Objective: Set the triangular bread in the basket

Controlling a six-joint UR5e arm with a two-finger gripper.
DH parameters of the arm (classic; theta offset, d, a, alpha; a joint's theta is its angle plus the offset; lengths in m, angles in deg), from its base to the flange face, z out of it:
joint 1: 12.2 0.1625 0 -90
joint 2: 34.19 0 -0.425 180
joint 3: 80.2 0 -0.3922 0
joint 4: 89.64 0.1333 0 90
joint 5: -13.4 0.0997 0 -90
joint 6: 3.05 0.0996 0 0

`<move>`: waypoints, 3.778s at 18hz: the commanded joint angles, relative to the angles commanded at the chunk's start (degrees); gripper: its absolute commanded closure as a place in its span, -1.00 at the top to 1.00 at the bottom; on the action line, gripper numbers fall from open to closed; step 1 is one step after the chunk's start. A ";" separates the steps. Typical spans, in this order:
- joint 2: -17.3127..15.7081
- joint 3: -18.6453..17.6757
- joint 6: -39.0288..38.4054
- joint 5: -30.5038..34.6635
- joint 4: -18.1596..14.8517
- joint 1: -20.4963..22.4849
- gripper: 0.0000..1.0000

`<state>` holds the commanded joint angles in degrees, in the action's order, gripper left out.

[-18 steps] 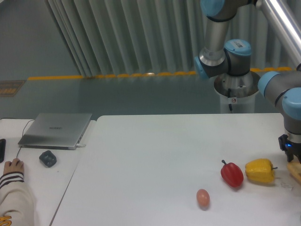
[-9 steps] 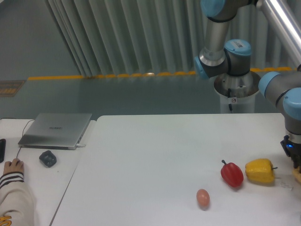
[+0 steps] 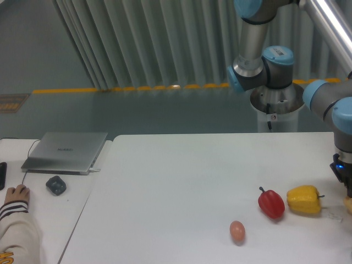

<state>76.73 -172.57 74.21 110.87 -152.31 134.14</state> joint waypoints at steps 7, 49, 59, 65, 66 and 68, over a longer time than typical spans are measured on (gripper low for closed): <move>0.44 -0.44 0.35 0.09 0.09 -0.17 0.10; 1.76 0.70 -0.53 -2.99 1.85 2.37 0.21; 3.08 0.70 -0.88 -2.99 2.29 2.37 -0.08; 2.90 0.88 -1.67 -3.16 2.20 2.81 -1.00; 2.90 0.88 -1.67 -3.16 2.20 2.81 -1.00; 2.90 0.88 -1.67 -3.16 2.20 2.81 -1.00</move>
<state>79.63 -171.69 72.54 107.70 -150.11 136.95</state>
